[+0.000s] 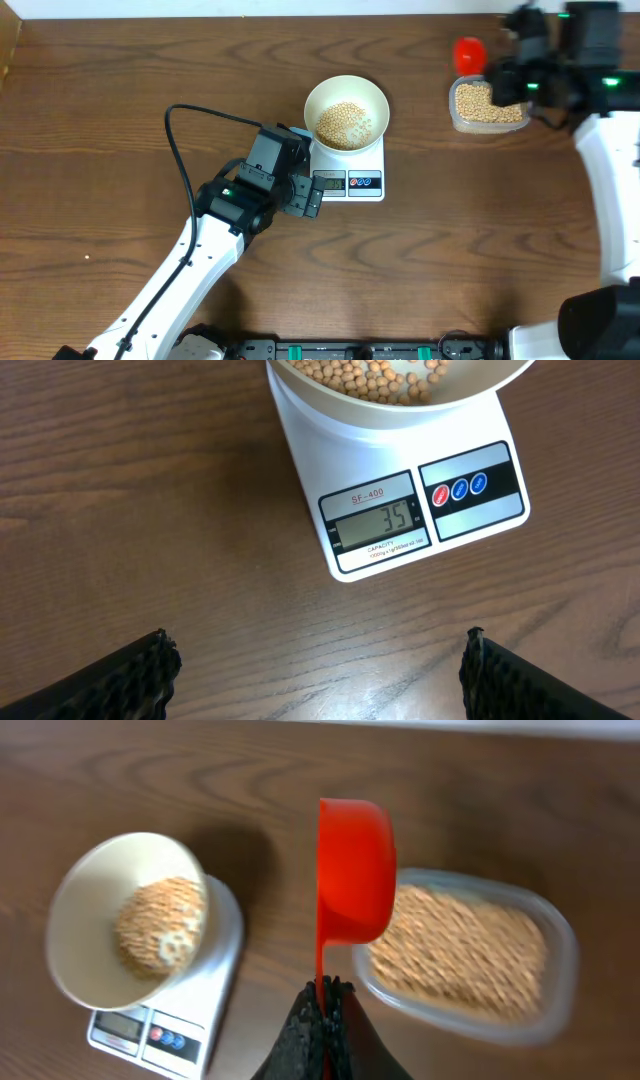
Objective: Scoop item into bowl and weigh 50g on scale
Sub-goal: 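Carry the empty scoop back and lower it into the soybean tub, then scoop a small amount of soybeans and lift the scoop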
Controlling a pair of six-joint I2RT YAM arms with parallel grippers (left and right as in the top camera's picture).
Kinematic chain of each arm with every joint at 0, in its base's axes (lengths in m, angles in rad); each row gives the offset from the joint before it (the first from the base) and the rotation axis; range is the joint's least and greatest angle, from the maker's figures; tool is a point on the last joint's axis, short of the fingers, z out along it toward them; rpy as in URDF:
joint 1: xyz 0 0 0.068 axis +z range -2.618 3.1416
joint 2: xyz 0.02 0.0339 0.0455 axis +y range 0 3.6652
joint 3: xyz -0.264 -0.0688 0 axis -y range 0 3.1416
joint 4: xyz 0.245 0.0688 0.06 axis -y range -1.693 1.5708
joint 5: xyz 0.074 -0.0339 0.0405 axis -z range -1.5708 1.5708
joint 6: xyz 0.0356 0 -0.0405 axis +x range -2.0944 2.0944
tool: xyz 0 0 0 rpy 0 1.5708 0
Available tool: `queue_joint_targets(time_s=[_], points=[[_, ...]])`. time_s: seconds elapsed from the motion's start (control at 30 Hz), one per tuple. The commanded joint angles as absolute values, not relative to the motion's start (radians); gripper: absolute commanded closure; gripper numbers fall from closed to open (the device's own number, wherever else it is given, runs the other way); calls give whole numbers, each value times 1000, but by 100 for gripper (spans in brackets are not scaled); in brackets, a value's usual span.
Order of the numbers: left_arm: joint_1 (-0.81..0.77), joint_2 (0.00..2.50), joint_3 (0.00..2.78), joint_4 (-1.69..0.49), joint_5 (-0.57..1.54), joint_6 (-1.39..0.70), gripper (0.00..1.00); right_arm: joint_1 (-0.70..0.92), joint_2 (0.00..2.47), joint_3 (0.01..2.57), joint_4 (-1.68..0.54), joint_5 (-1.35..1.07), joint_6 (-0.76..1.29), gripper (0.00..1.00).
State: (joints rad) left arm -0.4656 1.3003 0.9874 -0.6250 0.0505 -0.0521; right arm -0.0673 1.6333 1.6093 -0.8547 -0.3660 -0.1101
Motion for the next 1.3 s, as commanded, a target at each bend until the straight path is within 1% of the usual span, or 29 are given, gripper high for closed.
queue_joint_targets(time_s=[0.0, 0.17, 0.3, 0.47, 0.6, 1.03, 1.27], points=[[-461, 1302, 969, -628, 53, -53, 8, -135, 1629, 1620, -885, -360, -83, 99], [-461, 1302, 968, -628, 53, -53, 8, -173, 1676, 1619, -928, -208, -91, 99], [-461, 1302, 969, -628, 53, -53, 8, -169, 1740, 1619, -926, -207, -131, 99], [-461, 1302, 968, -628, 53, -53, 8, -170, 1824, 1619, -906, -138, -132, 99], [-461, 1302, 969, -628, 53, -53, 8, -170, 1876, 1619, -892, -137, -132, 99], [-461, 1302, 969, -628, 53, -53, 8, -161, 1990, 1619, -891, -259, -117, 99], [-461, 1302, 968, -628, 53, -53, 8, -165, 2027, 1619, -883, -403, -117, 99]])
